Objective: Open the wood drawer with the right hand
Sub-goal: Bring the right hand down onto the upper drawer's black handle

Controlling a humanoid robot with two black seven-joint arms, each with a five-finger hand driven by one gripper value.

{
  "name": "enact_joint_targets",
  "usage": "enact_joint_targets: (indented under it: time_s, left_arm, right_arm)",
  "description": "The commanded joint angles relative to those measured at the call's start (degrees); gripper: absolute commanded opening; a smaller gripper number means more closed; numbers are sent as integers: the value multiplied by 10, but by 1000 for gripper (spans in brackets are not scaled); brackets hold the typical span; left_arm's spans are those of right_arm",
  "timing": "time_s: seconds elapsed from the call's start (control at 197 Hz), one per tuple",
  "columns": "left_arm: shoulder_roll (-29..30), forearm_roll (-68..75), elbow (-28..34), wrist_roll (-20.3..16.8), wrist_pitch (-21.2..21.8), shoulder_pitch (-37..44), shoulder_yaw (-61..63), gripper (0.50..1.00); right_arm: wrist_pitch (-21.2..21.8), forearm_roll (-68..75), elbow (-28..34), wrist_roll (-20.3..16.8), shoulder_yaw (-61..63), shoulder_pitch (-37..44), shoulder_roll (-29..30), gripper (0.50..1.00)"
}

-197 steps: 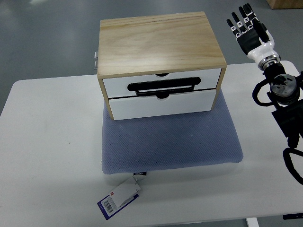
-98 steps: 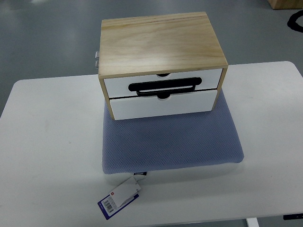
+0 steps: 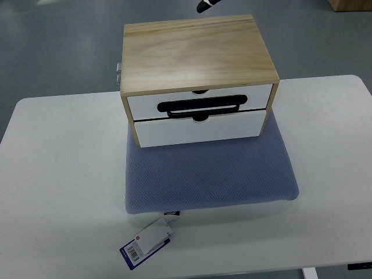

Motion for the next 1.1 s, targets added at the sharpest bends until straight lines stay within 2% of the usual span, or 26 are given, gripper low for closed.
enact_joint_targets:
  time_s: [0.0,0.056,0.061,0.102,0.234,0.36,0.675,0.772,0.924,0.959,1.096]
  left_arm:
    - [0,0,1,0,1,0,-1,1000]
    - [0,0,1,0,1,0,-1,1000]
    - [0,0,1,0,0,0,-1,1000]
    - [0,0,1,0,1,0,-1,1000]
    - [0,0,1,0,1,0,0,1000]
    - [0,0,2,0,1,0,0,1000]
    - [0,0,2,0,1,0,0,1000]
    - [0,0,1,0,1,0,1,1000]
    - [0,0,0,0,1,0,1,1000]
    - [0,0,1,0,1,0,1,1000]
    - [0,0,1,0,1,0,1,1000]
  right_arm:
    - [7,4,83,-20,-52,36,-6,946]
    - [7,5,90,-23,-57,38,-6,944]
    - [7,10,122,-37,-74,49,-7,944]
    - [7,16,142,-45,-86,55,-8,944]
    - [9,48,169,-60,-95,57,0,944]
    - [9,84,170,-73,-95,48,10,946]
    - [-1,83,173,-76,-97,14,31,944]
    - [-26,73,172,-77,-105,3,44,944]
    - [-34,41,172,-78,-124,-4,49,944]
    - [-39,16,171,-92,-136,-6,51,944]
    - [-46,14,171,-107,-146,-9,52,944]
